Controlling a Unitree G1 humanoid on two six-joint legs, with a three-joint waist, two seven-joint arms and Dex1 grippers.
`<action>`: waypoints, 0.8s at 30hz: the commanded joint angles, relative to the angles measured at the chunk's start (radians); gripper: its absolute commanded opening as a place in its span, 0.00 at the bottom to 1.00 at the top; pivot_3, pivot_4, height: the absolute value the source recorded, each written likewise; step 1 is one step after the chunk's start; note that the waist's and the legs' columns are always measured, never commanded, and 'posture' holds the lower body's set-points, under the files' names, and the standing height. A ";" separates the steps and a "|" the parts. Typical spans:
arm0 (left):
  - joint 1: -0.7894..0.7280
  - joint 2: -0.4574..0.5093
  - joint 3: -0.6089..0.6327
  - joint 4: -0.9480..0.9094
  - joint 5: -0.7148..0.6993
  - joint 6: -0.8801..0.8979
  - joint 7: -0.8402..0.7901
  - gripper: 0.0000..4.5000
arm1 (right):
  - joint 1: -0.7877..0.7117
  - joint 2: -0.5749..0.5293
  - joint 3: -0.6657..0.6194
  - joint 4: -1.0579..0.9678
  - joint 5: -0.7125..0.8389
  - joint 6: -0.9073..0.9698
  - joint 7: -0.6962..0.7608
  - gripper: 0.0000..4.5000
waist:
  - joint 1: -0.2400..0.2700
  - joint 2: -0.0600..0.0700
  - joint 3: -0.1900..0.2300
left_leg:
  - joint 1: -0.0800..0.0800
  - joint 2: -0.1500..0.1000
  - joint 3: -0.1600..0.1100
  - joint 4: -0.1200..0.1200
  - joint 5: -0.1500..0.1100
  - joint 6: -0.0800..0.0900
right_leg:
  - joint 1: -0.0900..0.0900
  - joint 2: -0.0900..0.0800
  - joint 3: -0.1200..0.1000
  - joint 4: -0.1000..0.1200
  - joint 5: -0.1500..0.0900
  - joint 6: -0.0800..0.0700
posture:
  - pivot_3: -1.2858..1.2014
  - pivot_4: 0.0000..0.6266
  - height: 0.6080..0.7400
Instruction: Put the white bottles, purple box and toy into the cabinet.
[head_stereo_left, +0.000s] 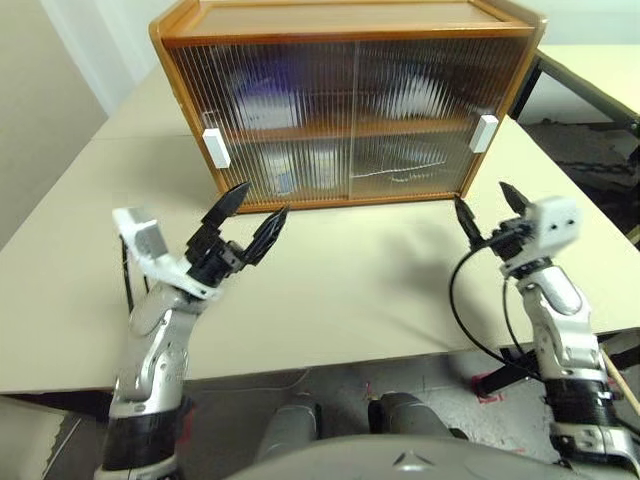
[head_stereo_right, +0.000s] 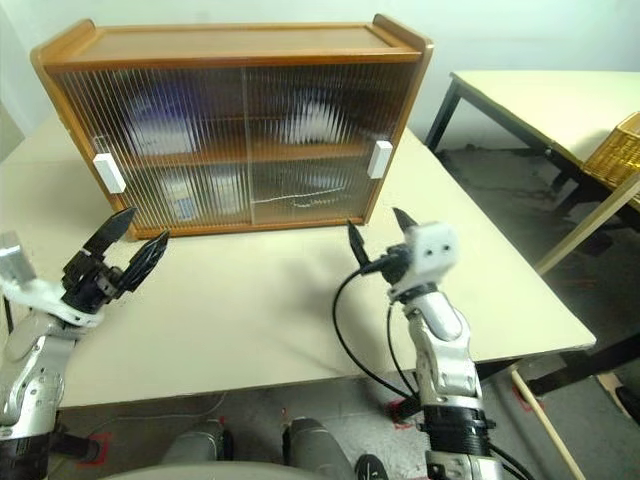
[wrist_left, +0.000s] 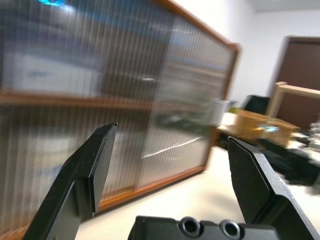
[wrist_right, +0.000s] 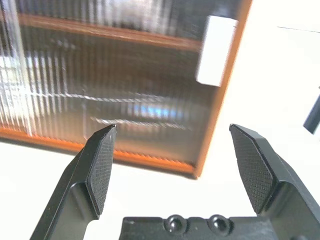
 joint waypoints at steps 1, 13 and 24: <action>0.031 -0.045 0.034 0.054 0.104 -0.109 0.087 1.00 | 0.044 0.007 -0.007 0.020 0.013 -0.041 0.028 0.99 | 0.000 0.001 -0.002 | 0.000 0.000 0.000 0.000 -0.002 -0.004 | 0.000 0.000 0.000 0.000 0.000 0.000 | 0.50 0.03 1.00; 0.205 -0.156 0.104 0.141 0.286 -0.301 0.333 1.00 | 0.173 0.054 0.003 0.080 -0.007 -0.163 0.038 0.99 | -0.002 0.004 -0.007 | 0.009 -0.001 -0.001 0.001 -0.007 -0.007 | 0.005 0.000 0.001 -0.003 -0.003 0.003 | 0.51 0.03 1.00; 0.268 -0.174 0.069 0.152 0.300 -0.329 0.358 1.00 | 0.125 0.055 -0.028 0.240 0.039 -0.243 0.082 0.99 | -0.001 0.005 -0.008 | 0.008 0.000 -0.001 0.001 -0.010 -0.007 | 0.004 0.000 0.001 -0.003 -0.005 0.002 | 0.51 0.04 1.00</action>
